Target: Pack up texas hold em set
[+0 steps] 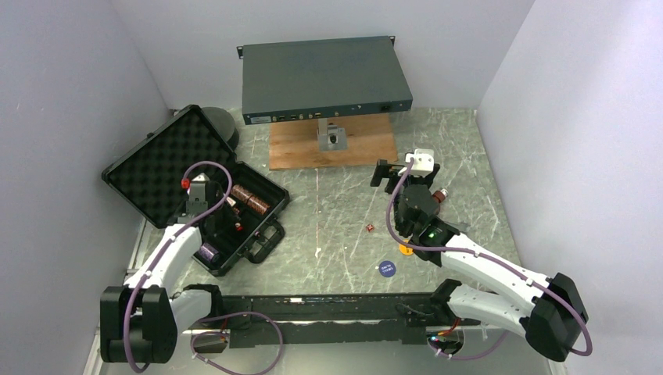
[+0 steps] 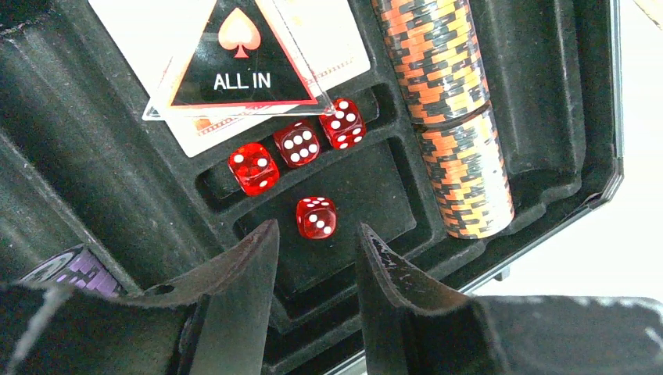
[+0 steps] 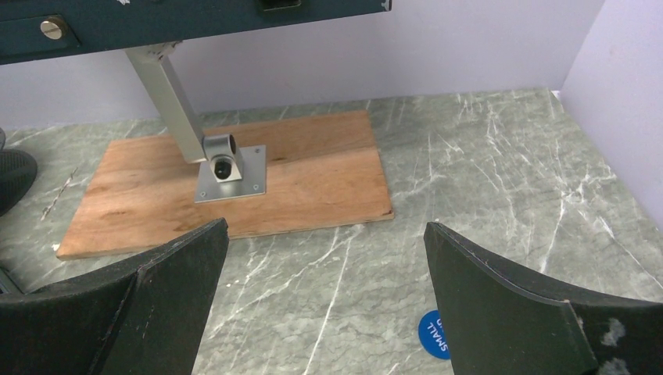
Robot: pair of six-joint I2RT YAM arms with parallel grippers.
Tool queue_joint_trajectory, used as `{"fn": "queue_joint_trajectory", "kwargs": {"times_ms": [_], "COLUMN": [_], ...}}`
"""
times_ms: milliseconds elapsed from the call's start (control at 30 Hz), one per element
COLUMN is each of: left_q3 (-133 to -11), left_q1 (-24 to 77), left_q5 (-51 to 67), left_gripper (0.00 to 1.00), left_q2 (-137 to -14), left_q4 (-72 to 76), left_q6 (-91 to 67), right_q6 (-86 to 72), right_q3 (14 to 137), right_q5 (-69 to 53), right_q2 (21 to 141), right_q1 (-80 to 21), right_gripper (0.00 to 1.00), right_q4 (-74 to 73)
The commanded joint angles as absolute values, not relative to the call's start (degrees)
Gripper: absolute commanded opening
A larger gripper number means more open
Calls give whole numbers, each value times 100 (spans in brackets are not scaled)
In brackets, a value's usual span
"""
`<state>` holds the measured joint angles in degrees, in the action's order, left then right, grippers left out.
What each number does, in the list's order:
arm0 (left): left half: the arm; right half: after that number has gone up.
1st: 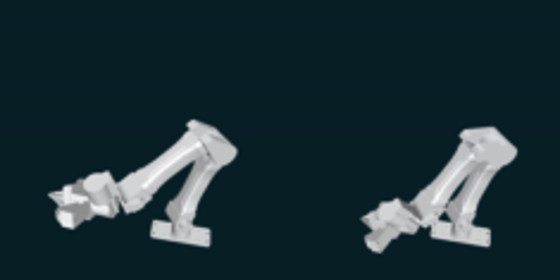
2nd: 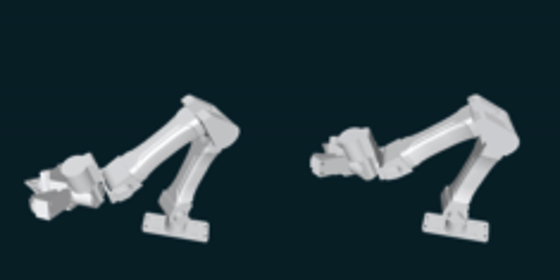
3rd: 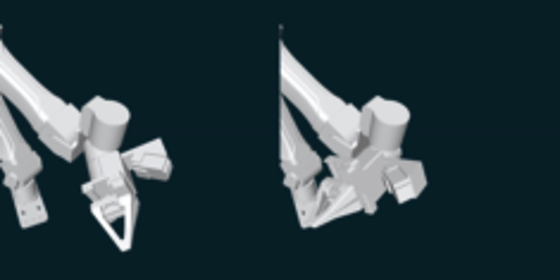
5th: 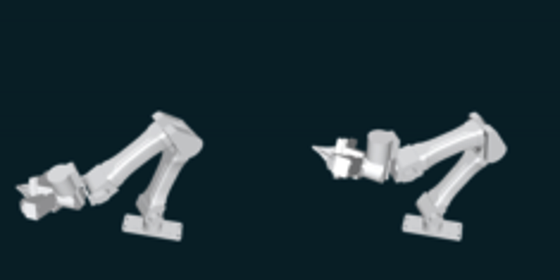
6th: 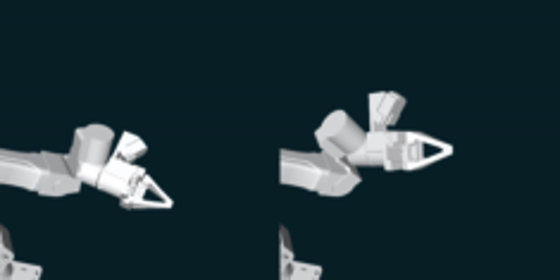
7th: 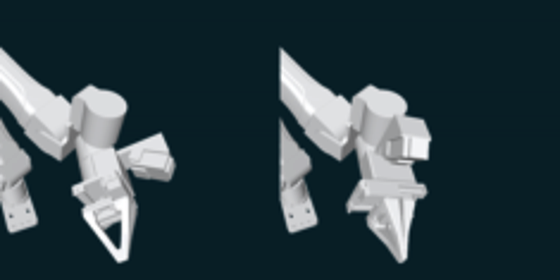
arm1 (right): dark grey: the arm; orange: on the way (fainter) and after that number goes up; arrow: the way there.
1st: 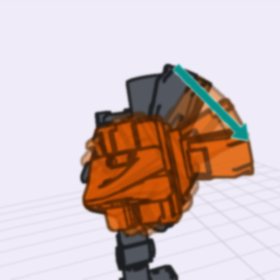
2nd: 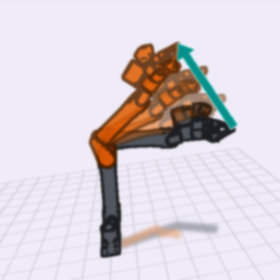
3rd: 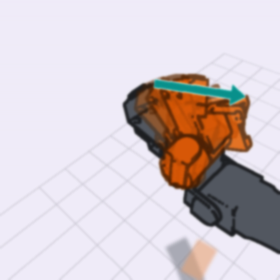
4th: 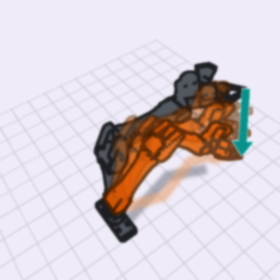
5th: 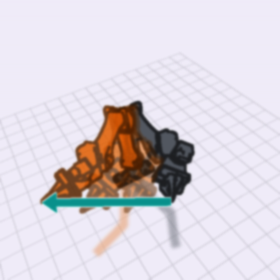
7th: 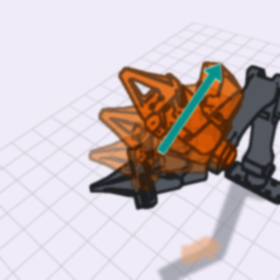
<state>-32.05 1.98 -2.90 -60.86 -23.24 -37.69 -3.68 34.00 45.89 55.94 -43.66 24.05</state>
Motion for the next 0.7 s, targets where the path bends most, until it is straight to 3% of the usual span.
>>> {"fn": "queue_joint_trajectory", "kwargs": {"times_ms": [0,233,667], "left_q3": [-3221,-3582,-5049], "left_q1": [224,246,247], "left_q5": [-322,-144,54], "left_gripper": [46,46,73], "left_q2": [-5851,-5215,-3959], "left_q4": [-2291,-2803,-4379], "left_q6": [-3797,-3438,-2064], "right_q6": [-415,-457,-561], "right_q3": [3533,3567,3916], "right_q5": [4550,4524,4388], "right_q2": [5573,5630,6159], "right_q1": [-4342,-4333,-4254], "right_gripper": [100,100,100], "right_q4": [2602,2548,2136]}}
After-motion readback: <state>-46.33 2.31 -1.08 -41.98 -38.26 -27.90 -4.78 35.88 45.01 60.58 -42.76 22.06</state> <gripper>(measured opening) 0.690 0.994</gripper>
